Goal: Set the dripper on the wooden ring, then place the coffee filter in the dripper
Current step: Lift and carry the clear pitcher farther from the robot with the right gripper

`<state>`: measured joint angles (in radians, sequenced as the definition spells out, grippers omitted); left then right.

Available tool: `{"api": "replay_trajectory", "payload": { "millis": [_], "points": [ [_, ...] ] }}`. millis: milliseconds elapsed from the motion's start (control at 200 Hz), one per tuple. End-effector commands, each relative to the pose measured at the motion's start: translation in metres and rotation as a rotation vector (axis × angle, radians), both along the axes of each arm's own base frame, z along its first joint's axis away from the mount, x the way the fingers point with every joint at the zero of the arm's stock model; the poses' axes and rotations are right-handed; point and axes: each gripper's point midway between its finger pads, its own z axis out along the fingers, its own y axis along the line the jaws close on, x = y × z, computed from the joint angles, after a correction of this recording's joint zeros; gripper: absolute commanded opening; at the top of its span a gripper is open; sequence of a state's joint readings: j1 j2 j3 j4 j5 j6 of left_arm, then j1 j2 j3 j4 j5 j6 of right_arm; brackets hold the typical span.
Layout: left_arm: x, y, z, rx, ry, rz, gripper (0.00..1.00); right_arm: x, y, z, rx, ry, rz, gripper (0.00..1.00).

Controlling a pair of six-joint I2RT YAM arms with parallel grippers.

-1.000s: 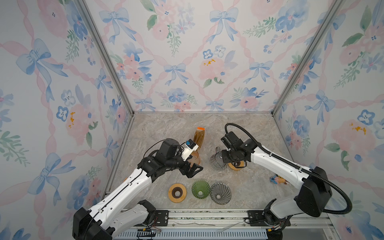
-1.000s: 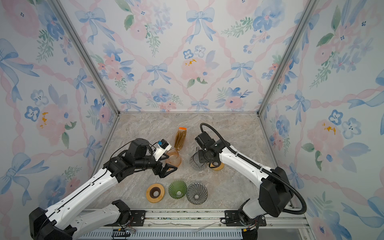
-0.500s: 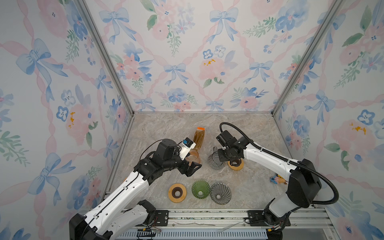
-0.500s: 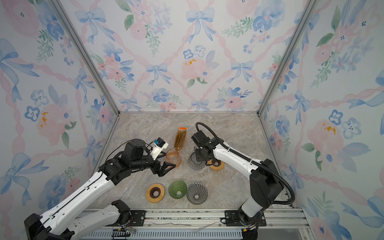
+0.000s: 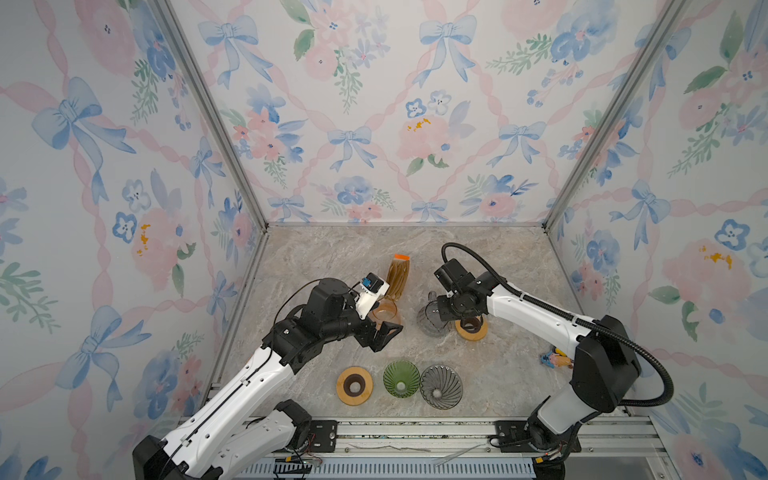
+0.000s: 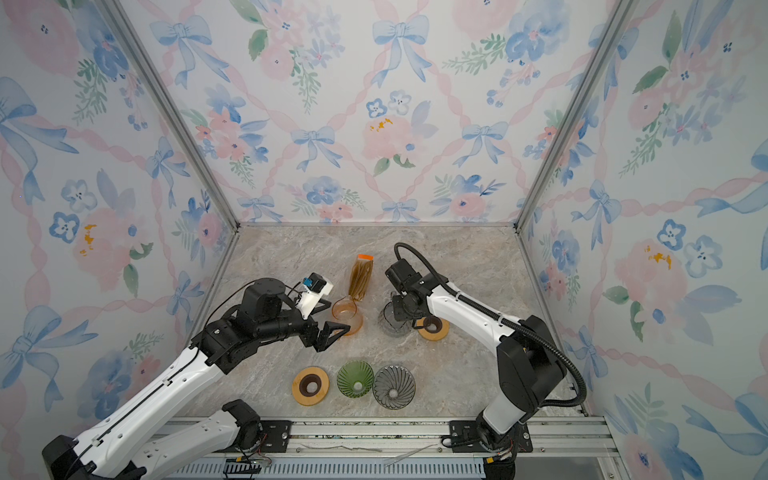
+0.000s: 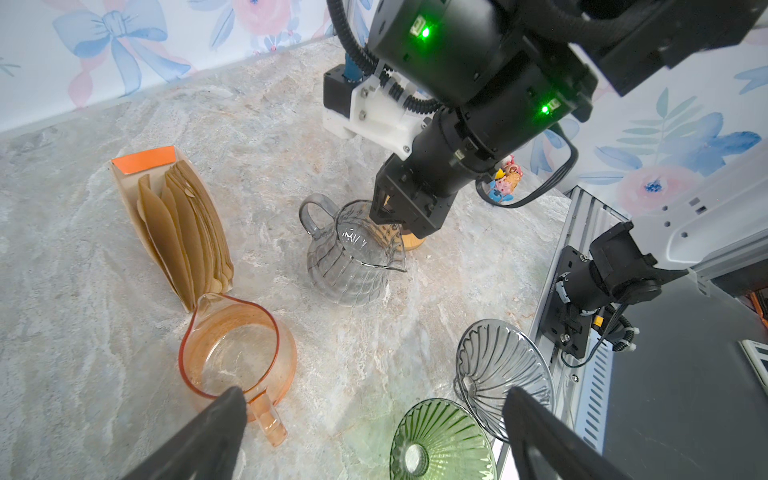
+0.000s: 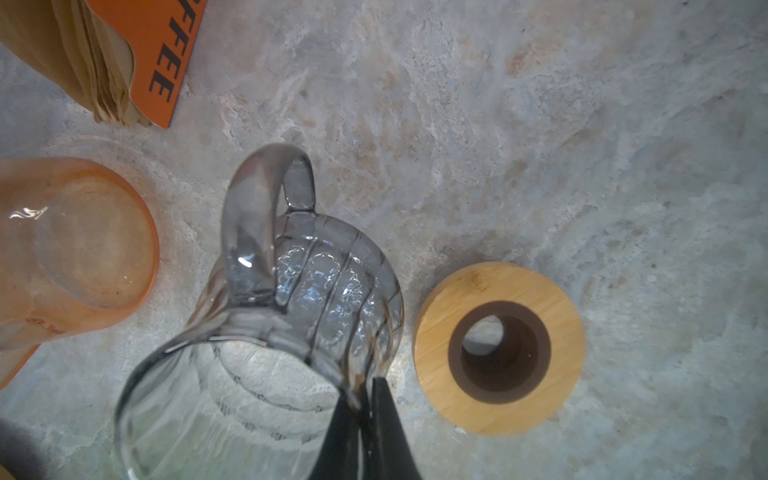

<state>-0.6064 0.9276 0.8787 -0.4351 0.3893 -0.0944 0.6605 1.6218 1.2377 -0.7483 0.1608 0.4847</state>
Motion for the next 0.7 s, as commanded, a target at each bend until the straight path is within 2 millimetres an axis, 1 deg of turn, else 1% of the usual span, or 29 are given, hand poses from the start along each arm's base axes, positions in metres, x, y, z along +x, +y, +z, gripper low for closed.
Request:
{"api": "replay_trajectory", "payload": {
  "millis": [0,260,275,410,575,695],
  "points": [
    [0.004,0.001,0.003,-0.019,0.001,0.018,0.98,0.008,0.001,-0.002,0.012,-0.007,0.0,0.08],
    [0.005,-0.001,0.001,-0.017,0.012,0.012,0.98,0.01,0.0,-0.005,0.012,0.002,-0.006,0.08],
    [0.005,-0.001,0.0,-0.016,0.013,0.013,0.98,0.01,0.0,-0.013,-0.002,0.021,-0.007,0.08],
    [0.006,-0.002,0.001,-0.018,0.014,0.013,0.98,0.01,-0.001,-0.02,-0.011,0.032,-0.012,0.08],
    [0.005,-0.004,-0.003,-0.016,0.029,0.006,0.98,0.01,-0.002,-0.022,-0.015,0.037,-0.019,0.08],
    [0.006,-0.005,-0.004,-0.015,0.034,0.005,0.98,0.011,-0.002,-0.023,-0.016,0.034,-0.021,0.11]
  ]
}}
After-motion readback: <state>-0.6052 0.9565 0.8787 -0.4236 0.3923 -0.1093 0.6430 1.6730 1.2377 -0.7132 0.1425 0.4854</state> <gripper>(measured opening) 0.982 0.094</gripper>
